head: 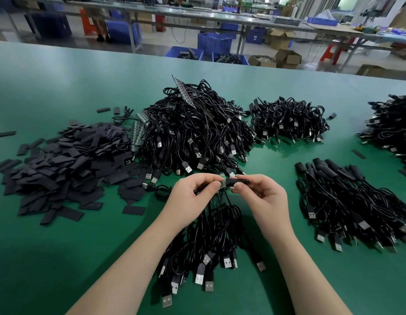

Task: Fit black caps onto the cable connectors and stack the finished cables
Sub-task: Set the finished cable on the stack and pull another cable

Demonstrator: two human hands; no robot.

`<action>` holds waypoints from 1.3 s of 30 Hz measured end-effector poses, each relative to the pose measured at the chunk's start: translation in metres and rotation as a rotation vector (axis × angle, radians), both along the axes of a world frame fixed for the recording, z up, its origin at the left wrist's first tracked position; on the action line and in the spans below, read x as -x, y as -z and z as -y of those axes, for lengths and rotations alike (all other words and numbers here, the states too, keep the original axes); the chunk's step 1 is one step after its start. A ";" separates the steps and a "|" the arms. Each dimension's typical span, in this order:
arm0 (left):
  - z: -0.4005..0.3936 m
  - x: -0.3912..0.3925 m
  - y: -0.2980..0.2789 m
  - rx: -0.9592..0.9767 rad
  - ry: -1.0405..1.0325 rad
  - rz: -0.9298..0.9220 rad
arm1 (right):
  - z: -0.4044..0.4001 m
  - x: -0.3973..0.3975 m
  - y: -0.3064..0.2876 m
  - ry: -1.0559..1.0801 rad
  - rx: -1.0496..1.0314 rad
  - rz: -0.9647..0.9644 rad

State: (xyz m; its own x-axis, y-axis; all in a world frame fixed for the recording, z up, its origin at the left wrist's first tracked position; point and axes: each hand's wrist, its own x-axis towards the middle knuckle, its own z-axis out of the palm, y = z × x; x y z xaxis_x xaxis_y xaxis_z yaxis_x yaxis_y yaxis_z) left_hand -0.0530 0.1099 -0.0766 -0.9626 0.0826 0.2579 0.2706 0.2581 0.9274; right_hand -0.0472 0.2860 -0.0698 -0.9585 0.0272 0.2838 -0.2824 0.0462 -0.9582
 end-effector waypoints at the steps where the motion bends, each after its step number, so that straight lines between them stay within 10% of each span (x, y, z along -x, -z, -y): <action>1: 0.000 0.000 0.000 0.000 0.002 0.005 | -0.001 0.000 0.000 -0.005 -0.001 0.005; 39: 0.003 -0.001 0.000 -0.055 0.094 0.078 | -0.008 0.003 -0.001 -0.026 -0.171 -0.088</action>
State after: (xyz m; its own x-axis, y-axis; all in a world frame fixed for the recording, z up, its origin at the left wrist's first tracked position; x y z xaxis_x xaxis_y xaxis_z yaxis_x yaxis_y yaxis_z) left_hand -0.0522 0.1073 -0.0770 -0.9686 0.1614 0.1891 0.2176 0.1829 0.9587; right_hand -0.0497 0.2942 -0.0684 -0.9296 -0.0534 0.3648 -0.3679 0.1981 -0.9085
